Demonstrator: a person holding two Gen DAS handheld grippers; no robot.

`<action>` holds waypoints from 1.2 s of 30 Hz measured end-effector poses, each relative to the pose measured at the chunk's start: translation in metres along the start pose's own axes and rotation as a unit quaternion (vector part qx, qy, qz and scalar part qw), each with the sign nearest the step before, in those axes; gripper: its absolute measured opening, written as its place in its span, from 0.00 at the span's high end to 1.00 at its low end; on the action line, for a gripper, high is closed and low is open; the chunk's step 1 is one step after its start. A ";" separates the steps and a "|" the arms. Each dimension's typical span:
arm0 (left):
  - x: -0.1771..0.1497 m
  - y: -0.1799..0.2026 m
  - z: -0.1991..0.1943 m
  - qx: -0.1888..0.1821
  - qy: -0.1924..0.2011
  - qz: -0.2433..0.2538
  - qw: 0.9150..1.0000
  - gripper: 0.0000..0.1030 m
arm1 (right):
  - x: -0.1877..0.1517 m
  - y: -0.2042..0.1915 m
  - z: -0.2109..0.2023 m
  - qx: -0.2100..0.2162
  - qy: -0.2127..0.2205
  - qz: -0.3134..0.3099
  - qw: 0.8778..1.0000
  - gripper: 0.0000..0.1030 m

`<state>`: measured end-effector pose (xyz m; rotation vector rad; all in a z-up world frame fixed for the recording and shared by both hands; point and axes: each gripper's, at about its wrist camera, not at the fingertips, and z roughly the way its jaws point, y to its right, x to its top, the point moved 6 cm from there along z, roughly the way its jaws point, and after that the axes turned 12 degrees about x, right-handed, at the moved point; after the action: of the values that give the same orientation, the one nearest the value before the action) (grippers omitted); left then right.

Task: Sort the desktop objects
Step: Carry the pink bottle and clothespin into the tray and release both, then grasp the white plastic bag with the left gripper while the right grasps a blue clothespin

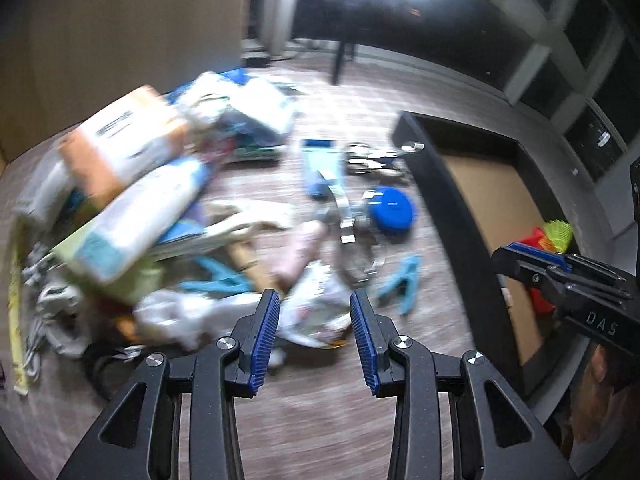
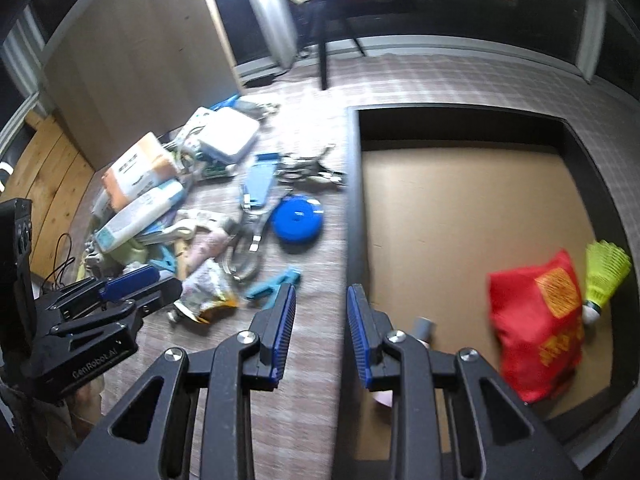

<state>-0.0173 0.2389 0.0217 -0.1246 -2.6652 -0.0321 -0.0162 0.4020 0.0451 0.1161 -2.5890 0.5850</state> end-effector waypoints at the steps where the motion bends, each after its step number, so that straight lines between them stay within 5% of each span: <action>1: -0.002 -0.005 0.000 0.003 -0.001 -0.004 1.000 0.67 | 0.001 -0.004 0.005 0.003 -0.004 -0.003 1.000 0.74; 8: -0.017 -0.043 0.005 0.020 -0.020 -0.026 0.999 0.67 | 0.001 -0.028 0.038 0.030 -0.038 -0.018 0.999 0.74; 20: -0.023 -0.051 0.018 0.025 -0.031 -0.008 0.999 0.66 | -0.016 -0.014 0.062 -0.003 -0.074 0.021 0.997 0.74; 22: -0.021 -0.050 0.023 0.025 -0.034 -0.001 0.999 0.61 | -0.017 -0.012 0.063 -0.007 -0.074 0.025 0.997 0.74; 26: -0.015 -0.047 0.030 0.020 -0.038 0.001 0.999 0.36 | -0.019 -0.010 0.069 -0.015 -0.077 0.033 0.996 0.74; 29: -0.011 -0.043 0.036 0.028 -0.040 0.007 0.999 0.30 | -0.018 -0.010 0.075 -0.020 -0.080 0.038 0.996 0.74; 33: -0.006 -0.041 0.044 0.048 -0.032 0.017 0.998 0.29 | -0.016 -0.011 0.081 -0.027 -0.081 0.039 0.996 0.74; 36: -0.007 -0.047 0.052 0.052 -0.036 0.009 0.998 0.38 | -0.018 -0.011 0.087 -0.031 -0.082 0.041 0.995 0.74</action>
<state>-0.0393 0.1934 -0.0273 -0.1171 -2.7313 0.1179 -0.0367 0.3548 -0.0282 0.0387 -2.7803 0.5453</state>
